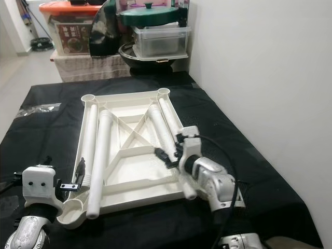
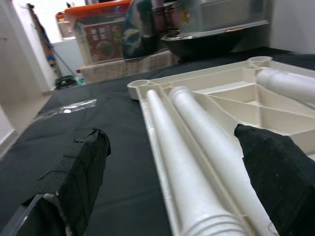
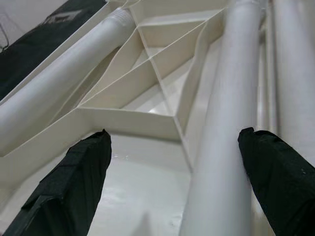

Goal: Building children table

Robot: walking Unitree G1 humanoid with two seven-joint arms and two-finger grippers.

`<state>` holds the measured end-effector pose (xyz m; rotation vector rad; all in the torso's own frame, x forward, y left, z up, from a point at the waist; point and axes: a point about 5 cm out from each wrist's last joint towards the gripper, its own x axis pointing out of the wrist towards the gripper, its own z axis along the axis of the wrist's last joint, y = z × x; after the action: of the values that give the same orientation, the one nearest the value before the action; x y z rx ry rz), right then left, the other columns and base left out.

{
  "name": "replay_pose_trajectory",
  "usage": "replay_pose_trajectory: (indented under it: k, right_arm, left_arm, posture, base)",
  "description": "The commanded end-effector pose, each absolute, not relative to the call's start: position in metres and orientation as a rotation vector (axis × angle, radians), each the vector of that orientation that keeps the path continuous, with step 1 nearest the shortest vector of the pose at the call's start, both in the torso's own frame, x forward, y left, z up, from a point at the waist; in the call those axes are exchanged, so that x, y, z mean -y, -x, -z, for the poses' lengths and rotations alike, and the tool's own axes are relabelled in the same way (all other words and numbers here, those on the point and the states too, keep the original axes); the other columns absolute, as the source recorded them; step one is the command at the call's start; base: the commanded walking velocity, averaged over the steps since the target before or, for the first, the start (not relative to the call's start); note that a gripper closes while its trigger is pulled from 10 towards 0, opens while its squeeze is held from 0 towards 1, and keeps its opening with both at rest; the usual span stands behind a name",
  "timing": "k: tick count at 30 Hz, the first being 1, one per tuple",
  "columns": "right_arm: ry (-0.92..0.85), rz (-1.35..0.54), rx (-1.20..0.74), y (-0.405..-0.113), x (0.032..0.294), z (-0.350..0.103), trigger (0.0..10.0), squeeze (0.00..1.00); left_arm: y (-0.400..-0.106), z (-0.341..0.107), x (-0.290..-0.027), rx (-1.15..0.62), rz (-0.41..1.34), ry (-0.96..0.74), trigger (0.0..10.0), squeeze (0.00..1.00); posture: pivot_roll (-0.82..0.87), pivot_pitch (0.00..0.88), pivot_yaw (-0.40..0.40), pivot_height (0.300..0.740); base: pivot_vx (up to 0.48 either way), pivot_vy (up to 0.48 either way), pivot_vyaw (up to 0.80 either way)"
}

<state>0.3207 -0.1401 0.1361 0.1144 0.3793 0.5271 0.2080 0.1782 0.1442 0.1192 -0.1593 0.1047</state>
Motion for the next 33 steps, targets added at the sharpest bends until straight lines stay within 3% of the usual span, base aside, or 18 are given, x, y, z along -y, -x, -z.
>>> replay_pose_trajectory:
  k: [1, 6, 17, 18, 19, 33]
  right_arm:
    - [-0.111, -0.525, -0.499, -0.314, 0.138, -0.116, 10.0, 0.0]
    - [-0.068, -0.38, -0.611, -0.324, 0.154, -0.103, 10.0, 0.0]
    - [0.037, -0.403, -0.665, -0.322, 0.15, -0.094, 10.0, 0.0]
    - [0.049, -0.419, -0.677, -0.319, 0.148, -0.092, 4.3, 0.0]
    - [0.062, -0.432, -0.682, -0.317, 0.146, -0.09, 0.0, 0.0]
    - [0.312, -0.58, -0.599, -0.316, 0.134, -0.103, 0.0, 0.0]
  left_arm:
    - [-0.209, -0.14, -0.181, 0.138, -0.112, -0.135, 10.0, 0.0]
    - [-0.213, -0.141, -0.181, 0.141, -0.113, -0.14, 10.0, 0.0]
    - [-0.214, -0.138, -0.181, 0.127, -0.12, -0.156, 10.0, 0.0]
    - [-0.214, -0.138, -0.181, 0.124, -0.12, -0.16, 10.0, 0.0]
    - [-0.215, -0.138, -0.181, 0.121, -0.119, -0.165, 10.0, 0.0]
    - [-0.222, -0.133, -0.182, 0.096, -0.11, -0.207, 10.0, 0.0]
  posture:
    - [0.01, 0.0, -0.035, 0.74]
    - [0.01, 0.0, -0.04, 0.74]
    - [0.01, 0.0, -0.045, 0.74]
    - [0.01, 0.0, -0.045, 0.74]
    - [0.01, 0.0, -0.043, 0.74]
    - [0.0, 0.0, -0.04, 0.74]
  base:
    - [0.0, 0.0, 0.0]
    - [0.0, 0.0, 0.0]
    - [0.0, 0.0, 0.0]
    - [0.0, 0.0, 0.0]
    - [0.0, 0.0, 0.0]
    - [0.0, 0.0, 0.0]
